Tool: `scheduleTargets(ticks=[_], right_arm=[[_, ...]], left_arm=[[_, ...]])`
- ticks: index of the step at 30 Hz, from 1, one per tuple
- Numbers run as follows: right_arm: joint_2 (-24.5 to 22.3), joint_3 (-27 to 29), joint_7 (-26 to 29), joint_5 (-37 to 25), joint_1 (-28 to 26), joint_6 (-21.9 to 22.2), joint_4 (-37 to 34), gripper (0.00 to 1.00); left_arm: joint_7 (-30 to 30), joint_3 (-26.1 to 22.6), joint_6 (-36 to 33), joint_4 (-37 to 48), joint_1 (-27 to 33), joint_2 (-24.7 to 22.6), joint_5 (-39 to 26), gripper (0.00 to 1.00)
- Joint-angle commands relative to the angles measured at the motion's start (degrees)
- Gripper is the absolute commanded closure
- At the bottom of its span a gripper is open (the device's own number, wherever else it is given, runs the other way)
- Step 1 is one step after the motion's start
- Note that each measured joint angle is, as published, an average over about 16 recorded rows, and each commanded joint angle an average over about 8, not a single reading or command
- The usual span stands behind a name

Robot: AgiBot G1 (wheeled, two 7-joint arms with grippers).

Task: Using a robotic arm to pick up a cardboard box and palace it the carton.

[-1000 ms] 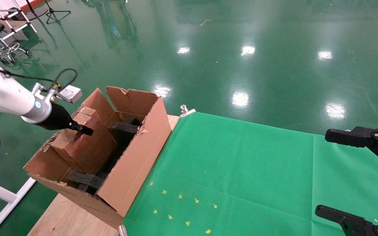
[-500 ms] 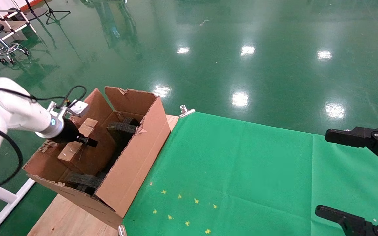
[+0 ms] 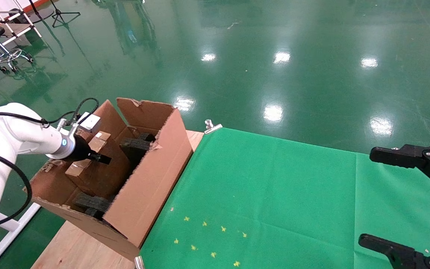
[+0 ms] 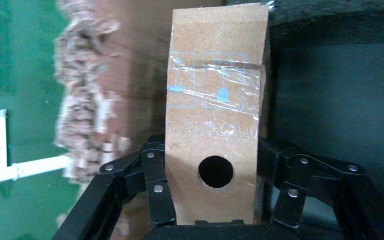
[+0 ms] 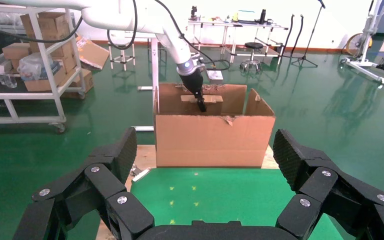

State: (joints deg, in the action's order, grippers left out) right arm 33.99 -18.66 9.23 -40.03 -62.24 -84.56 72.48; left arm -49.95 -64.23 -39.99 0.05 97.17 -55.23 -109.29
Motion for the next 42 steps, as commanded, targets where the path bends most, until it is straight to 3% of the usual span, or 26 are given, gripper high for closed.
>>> scheduleTargets(ticks=[1,19,26,35,42], right_arm=[[0.00,0.00,0.00,0.00,0.00,0.00,0.00,0.00],[0.00,0.00,0.00,0.00,0.00,-0.01,-0.01,0.00],[0.00,-0.01,-0.01,0.01,-0.01,-0.01,-0.01,0.00],[-0.01,-0.01,-0.02,0.02,-0.01,0.00,-0.02,0.00],[-0.02,-0.01,-0.02,0.03,0.00,0.01,-0.03,0.00]], left_arm=[[0.01,0.00,-0.10,-0.05,0.16,0.02,0.01,0.00],[1.55,0.84,-1.68,-2.17,1.67,0.62,1.29,0.00],[6.45,5.26,-8.63,-13.12,6.59,5.94,8.12,0.00],[6.84,9.13,-16.96,-32.90,10.41,15.17,14.59,0.00],[6.92,9.25,-17.66,-34.75,10.41,15.89,14.83,0.00]])
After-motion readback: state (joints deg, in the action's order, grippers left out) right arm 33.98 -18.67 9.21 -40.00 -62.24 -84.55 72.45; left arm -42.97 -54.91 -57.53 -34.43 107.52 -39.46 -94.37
